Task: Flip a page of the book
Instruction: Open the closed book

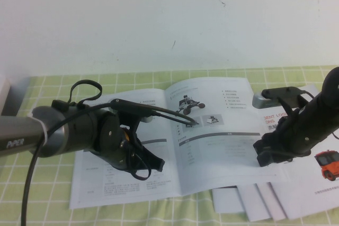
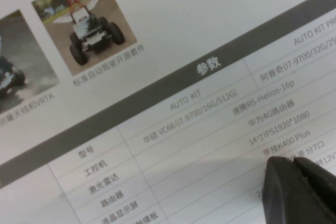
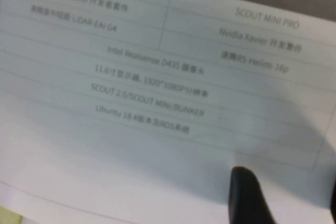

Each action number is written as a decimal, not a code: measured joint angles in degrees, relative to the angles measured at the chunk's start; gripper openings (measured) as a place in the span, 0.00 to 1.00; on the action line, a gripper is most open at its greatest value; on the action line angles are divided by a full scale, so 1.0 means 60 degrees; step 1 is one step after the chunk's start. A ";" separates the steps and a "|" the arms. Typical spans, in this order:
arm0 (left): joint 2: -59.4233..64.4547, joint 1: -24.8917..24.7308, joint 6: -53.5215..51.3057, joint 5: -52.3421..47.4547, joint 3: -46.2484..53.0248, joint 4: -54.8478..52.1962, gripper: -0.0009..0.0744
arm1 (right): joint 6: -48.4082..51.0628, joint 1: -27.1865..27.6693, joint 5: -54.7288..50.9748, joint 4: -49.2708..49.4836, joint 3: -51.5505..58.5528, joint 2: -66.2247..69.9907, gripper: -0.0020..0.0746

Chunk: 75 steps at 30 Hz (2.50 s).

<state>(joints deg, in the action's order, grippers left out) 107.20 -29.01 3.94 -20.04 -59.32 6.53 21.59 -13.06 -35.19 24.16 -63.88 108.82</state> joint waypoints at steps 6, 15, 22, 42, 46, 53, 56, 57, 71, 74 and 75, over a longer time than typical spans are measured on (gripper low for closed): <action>0.0000 0.0000 -0.0035 0.0000 0.0000 0.0000 0.01 | 0.0000 0.0000 -0.0024 -0.0099 0.0000 0.0000 0.46; 0.0000 0.0000 -0.0036 0.0000 0.0000 0.0000 0.01 | -0.0013 0.0000 -0.0029 -0.0336 0.0000 0.0000 0.51; 0.0000 0.0000 -0.0036 0.0000 0.0000 0.0000 0.01 | -0.0013 0.0000 -0.0029 -0.0336 0.0000 0.0000 0.55; 0.0000 0.0000 -0.0014 -0.0055 -0.0005 0.0000 0.01 | 0.2871 0.0097 -0.0609 0.4877 -0.0204 0.0507 0.56; 0.0000 0.0000 -0.0040 -0.0075 -0.0022 0.0000 0.01 | 0.3313 0.0097 -0.0648 0.5453 -0.0204 0.0507 0.56; 0.0000 0.0000 -0.0040 -0.0113 -0.0046 0.0000 0.01 | 0.3760 0.0201 -0.0909 0.5615 -0.0204 0.0428 0.54; 0.0009 0.0000 -0.0040 -0.0110 -0.0063 0.0007 0.01 | 0.3937 0.0425 -0.1133 0.5333 -0.0204 0.0014 0.49; 0.0009 0.0000 -0.0040 -0.0110 -0.0063 0.0024 0.01 | 0.3953 0.0527 -0.1168 0.5031 -0.0227 -0.0233 0.46; 0.0031 0.0000 -0.0040 -0.0110 -0.0063 0.0024 0.01 | 0.2048 0.0779 -0.1284 0.1446 -0.0374 -0.0756 0.04; 0.0031 0.0000 -0.0040 -0.0110 -0.0063 0.0024 0.01 | 0.2142 0.0863 -0.1800 0.1873 -0.0485 -0.0329 0.09; 0.0031 0.0000 -0.0040 -0.0110 -0.0063 0.0031 0.01 | 0.2242 0.0880 -0.1934 0.1915 -0.0485 -0.0218 0.13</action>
<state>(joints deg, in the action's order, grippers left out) 107.39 -29.01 3.71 -20.70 -59.70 6.71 35.04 -7.78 -46.80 35.65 -66.79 107.51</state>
